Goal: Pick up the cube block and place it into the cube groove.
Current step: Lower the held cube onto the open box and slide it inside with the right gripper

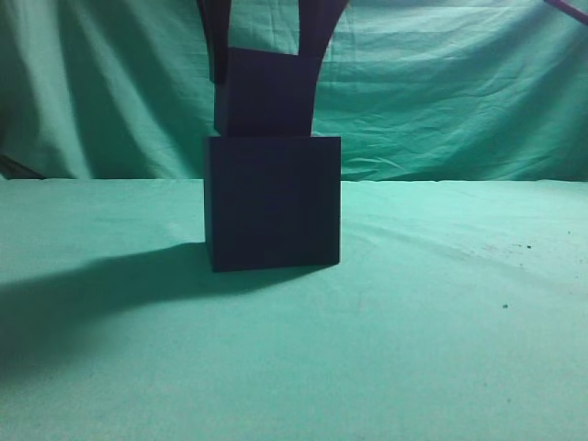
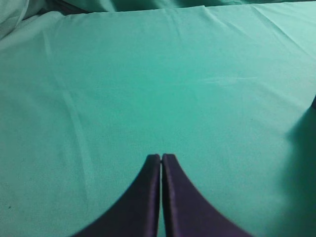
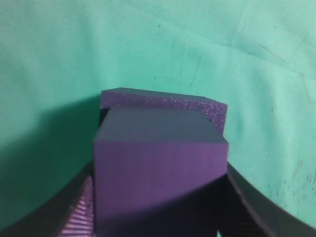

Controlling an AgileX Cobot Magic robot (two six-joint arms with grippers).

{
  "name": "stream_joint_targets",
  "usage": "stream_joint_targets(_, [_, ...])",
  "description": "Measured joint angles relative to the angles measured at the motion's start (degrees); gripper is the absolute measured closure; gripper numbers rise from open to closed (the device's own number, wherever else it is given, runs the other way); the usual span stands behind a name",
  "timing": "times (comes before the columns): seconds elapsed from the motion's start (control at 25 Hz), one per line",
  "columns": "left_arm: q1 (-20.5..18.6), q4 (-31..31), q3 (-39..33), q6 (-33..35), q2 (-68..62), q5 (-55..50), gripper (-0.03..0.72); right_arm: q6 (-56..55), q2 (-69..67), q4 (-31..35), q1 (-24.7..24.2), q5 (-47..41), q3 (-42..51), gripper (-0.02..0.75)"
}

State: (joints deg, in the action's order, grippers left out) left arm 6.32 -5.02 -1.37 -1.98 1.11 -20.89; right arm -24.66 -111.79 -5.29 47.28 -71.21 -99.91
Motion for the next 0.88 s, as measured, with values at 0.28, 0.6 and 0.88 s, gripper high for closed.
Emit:
stream_joint_targets(0.28, [0.0, 0.0, 0.0, 0.0, 0.0, 0.0, 0.688, -0.52, 0.0, 0.0, 0.0, 0.13, 0.0, 0.305])
stream_joint_targets(0.6, [0.0, 0.0, 0.0, 0.0, 0.0, 0.0, 0.688, -0.33, 0.0, 0.0, 0.0, 0.01, 0.0, 0.305])
stream_joint_targets(0.88, [0.0, 0.0, 0.0, 0.0, 0.0, 0.0, 0.688, -0.33, 0.26, -0.26, 0.0, 0.63, 1.38, 0.305])
